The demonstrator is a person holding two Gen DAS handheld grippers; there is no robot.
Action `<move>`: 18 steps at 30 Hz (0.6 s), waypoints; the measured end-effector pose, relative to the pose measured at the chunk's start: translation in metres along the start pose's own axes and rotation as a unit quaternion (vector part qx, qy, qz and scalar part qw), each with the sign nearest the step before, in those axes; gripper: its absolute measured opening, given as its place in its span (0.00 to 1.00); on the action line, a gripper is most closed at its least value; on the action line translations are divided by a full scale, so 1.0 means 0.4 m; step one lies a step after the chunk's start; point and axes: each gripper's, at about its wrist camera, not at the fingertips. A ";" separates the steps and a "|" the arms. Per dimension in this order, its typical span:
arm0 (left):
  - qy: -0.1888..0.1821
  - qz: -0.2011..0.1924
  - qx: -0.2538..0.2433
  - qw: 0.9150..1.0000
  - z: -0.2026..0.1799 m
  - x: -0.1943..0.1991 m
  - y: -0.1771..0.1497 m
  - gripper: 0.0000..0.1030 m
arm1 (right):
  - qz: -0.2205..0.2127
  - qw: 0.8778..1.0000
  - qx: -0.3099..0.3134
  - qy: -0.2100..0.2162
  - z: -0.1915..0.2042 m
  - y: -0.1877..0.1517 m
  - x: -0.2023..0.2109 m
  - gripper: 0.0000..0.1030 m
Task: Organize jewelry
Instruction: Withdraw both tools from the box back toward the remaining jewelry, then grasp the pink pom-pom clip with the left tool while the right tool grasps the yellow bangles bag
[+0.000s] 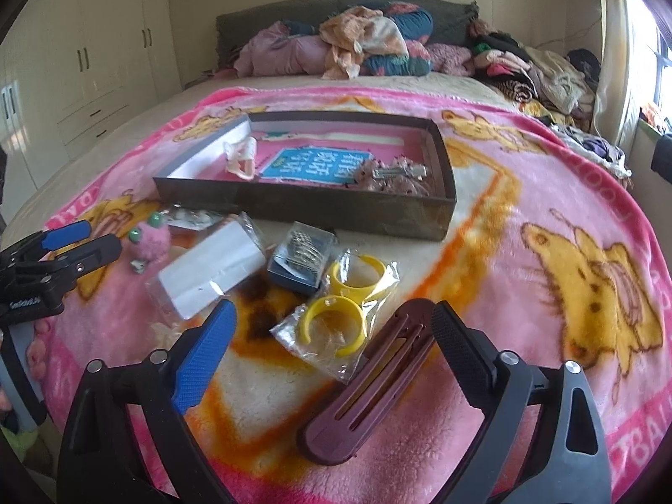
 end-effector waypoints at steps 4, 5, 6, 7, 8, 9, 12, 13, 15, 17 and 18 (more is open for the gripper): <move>-0.002 0.008 0.000 1.000 0.000 -0.023 -0.001 0.89 | 0.017 1.000 -0.014 0.001 -0.012 0.002 -0.034 0.81; -0.003 0.011 0.000 1.000 0.001 -0.030 0.000 0.88 | 0.020 1.000 -0.017 0.002 -0.013 0.002 -0.041 0.80; -0.004 0.013 0.001 1.000 0.002 -0.035 0.000 0.88 | 0.023 1.000 -0.020 0.000 -0.014 0.003 -0.049 0.79; -0.005 0.015 0.002 1.000 0.000 -0.042 0.000 0.88 | 0.025 0.999 -0.021 -0.001 -0.014 0.003 -0.054 0.78; -0.007 0.017 0.003 1.000 0.000 -0.047 0.001 0.86 | 0.026 0.999 -0.019 -0.002 -0.012 0.004 -0.059 0.77; -0.008 0.018 0.003 1.000 0.001 -0.051 0.001 0.85 | 0.027 1.000 -0.016 -0.004 -0.009 0.005 -0.064 0.76; -0.011 0.024 0.007 1.000 0.002 -0.070 0.004 0.79 | 0.029 0.999 -0.003 -0.014 0.004 0.004 -0.077 0.73; -0.013 0.027 0.010 1.000 0.003 -0.077 0.005 0.77 | 0.029 0.999 0.001 -0.016 0.007 0.003 -0.080 0.72; -0.014 0.030 0.012 0.999 0.003 -0.084 0.008 0.72 | 0.032 0.999 0.007 -0.016 0.011 0.001 -0.085 0.62; -0.015 0.032 0.013 0.999 0.001 -0.092 0.011 0.66 | 0.032 0.999 0.009 -0.021 0.012 -0.003 -0.087 0.59; -0.016 0.033 0.013 0.999 0.000 -0.094 0.011 0.64 | 0.031 0.999 0.007 -0.019 0.010 -0.004 -0.086 0.57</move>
Point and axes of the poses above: each gripper's, at about its wrist camera, not at the fingertips, and x roughly against the way its jaws point, z to its left, y to its top, and after that the axes turned 4 degrees about z, right-handed
